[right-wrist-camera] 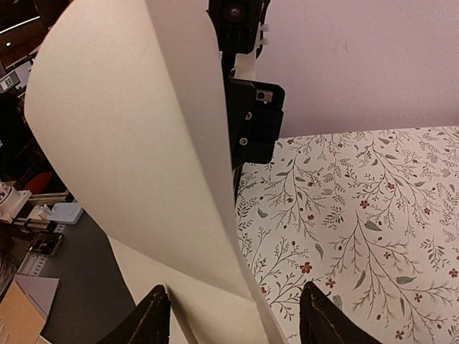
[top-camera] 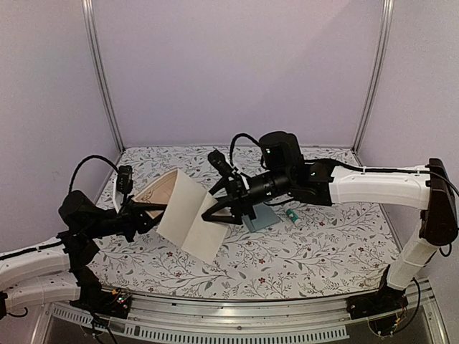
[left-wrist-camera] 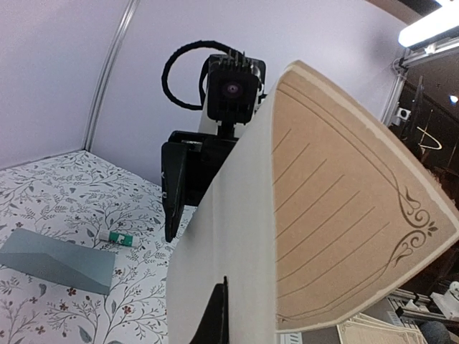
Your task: Place the letter into the envelope and seal it
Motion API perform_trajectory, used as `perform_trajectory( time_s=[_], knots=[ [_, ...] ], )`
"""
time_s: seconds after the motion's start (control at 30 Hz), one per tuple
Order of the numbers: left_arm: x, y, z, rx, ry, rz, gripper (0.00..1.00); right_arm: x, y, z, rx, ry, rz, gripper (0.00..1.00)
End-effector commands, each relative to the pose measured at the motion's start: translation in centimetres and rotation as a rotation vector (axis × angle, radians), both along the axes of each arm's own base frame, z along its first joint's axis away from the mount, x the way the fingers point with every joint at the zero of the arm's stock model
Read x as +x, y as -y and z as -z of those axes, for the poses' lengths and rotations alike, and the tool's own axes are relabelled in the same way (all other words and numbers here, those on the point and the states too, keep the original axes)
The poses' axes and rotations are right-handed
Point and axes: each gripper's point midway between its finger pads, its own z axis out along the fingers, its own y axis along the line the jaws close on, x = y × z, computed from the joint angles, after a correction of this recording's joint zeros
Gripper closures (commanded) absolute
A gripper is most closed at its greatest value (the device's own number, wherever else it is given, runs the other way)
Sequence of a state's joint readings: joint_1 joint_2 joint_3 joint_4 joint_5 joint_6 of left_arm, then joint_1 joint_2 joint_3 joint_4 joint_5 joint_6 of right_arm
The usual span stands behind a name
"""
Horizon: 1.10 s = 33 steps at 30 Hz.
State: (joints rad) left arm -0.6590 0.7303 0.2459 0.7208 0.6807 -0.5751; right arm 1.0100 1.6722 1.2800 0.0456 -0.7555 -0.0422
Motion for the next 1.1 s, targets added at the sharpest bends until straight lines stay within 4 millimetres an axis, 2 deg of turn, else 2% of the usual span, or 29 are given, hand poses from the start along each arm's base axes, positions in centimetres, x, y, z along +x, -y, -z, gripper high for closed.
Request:
perform_trajectory(
  time_s=[0.0,0.23,0.4,0.5,0.7,0.93,1.07],
  knots=[
    [-0.5,0.1,-1.6,-0.030,0.055,0.008,1.00,-0.2,-0.8,-0.7,0.040,0.011,-0.018,0.45],
    [-0.4,0.0,-1.7,-0.035,0.052,-0.004,1.00,-0.3,-1.0,-1.6,0.089,-0.022,-0.010,0.56],
    [-0.3,-0.3,-1.9,-0.047,0.056,-0.023,1.00,-0.8,-1.2,-1.0,0.086,-0.047,-0.038,0.66],
    [-0.3,-0.5,-1.9,-0.051,0.057,-0.032,1.00,-1.0,-1.4,-0.6,0.080,-0.057,-0.046,0.77],
    [-0.1,-0.5,-1.8,-0.050,0.056,-0.039,1.00,-1.1,-1.7,-0.5,0.088,-0.073,-0.059,0.86],
    [0.0,-0.7,-1.9,-0.051,0.057,-0.056,0.94,-1.0,-1.7,-0.3,0.082,-0.089,-0.046,0.92],
    [0.0,-1.0,-2.1,-0.056,0.064,-0.071,0.85,-1.0,-1.4,-0.2,0.077,-0.092,-0.034,0.98]
  ],
)
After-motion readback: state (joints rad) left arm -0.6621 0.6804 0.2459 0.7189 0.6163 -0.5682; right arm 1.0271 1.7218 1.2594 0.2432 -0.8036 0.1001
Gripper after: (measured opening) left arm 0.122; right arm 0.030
